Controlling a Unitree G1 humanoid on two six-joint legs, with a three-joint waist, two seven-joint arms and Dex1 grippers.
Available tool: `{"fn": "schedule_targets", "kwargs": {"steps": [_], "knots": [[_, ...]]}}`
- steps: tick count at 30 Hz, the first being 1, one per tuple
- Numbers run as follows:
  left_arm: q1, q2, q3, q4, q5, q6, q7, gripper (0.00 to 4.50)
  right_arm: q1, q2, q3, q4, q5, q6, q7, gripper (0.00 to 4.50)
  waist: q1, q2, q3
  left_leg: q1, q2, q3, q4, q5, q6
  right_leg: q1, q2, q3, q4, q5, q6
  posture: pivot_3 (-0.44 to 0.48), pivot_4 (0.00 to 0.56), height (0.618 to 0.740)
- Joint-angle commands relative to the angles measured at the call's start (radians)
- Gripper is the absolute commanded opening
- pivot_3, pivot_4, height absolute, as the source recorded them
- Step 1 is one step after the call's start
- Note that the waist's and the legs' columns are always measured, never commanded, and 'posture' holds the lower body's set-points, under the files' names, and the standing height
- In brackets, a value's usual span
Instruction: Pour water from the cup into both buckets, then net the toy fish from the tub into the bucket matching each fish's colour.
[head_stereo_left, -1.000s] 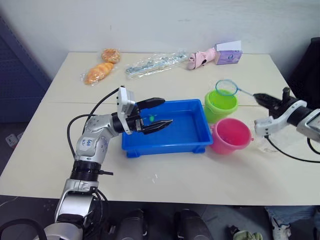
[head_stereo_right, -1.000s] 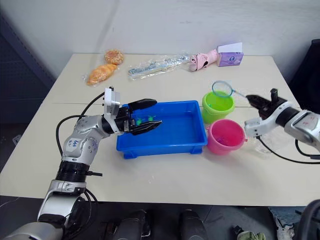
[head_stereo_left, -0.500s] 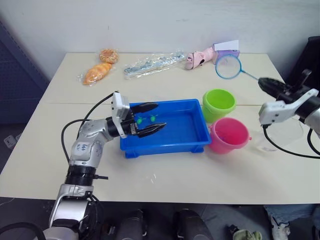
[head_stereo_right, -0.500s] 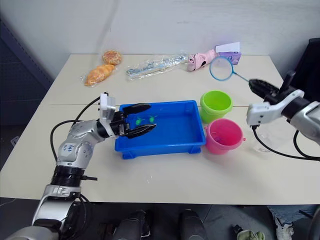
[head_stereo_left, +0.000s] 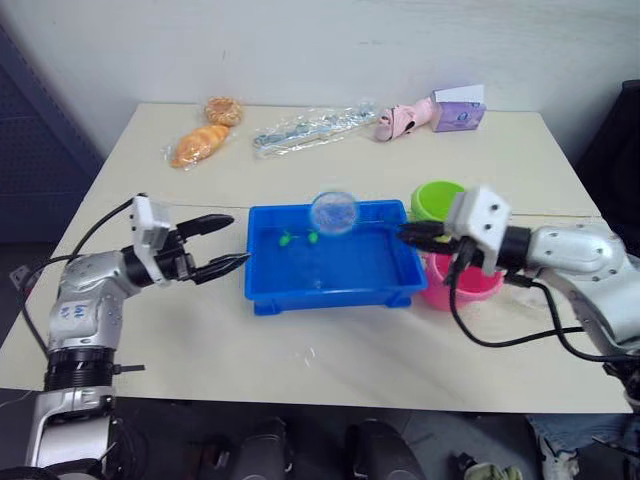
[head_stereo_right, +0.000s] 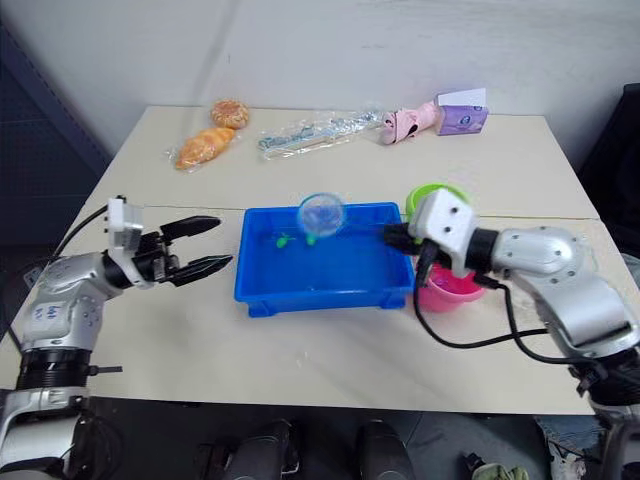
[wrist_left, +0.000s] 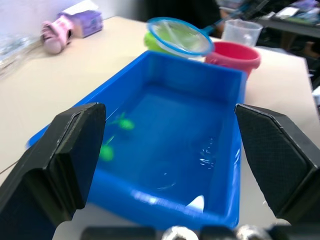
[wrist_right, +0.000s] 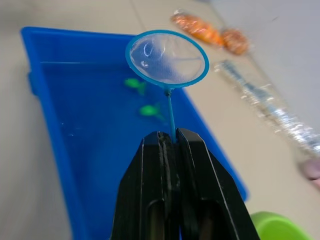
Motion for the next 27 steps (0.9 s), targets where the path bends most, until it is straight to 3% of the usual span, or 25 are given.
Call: {"fn": "schedule_targets", "kwargs": {"steps": [1,13,18,27], "knots": [[0.035,0.030,0.038,-0.018,-0.002,-0.021,-0.001,4.43,-0.046,0.019,0.022,0.001,-0.075,0.013,0.041,0.00,0.000,0.000,0.000,0.000,0.000,0.000,0.000,0.000,0.000,0.000,0.000,0.000,0.000,0.000,0.000,0.000,0.150,0.740],[0.127,0.057,0.043,-0.157,-0.031,0.071,0.034,4.43,-0.156,0.041,0.079,0.131,-0.203,0.156,0.187,0.00,-0.002,0.000,0.000,0.000,-0.001,0.001,-0.001,-0.001,0.001,-0.002,-0.001,0.001,0.001,0.000,0.000,0.000,0.150,0.740],[0.153,0.056,0.022,-0.196,-0.022,0.079,0.027,4.43,-0.226,0.124,0.099,0.258,-0.258,0.172,0.193,0.00,-0.007,0.000,0.000,-0.001,0.000,0.002,-0.001,0.000,0.000,-0.003,-0.001,0.002,0.002,0.000,0.000,0.000,0.150,0.740],[0.145,0.040,0.008,-0.204,-0.018,0.062,0.023,4.43,-0.317,0.178,0.147,0.379,-0.321,0.213,0.287,0.00,-0.004,0.000,0.000,-0.001,-0.001,0.002,-0.001,-0.001,0.000,-0.003,-0.001,0.002,0.001,0.000,0.000,0.000,0.150,0.740]]}}
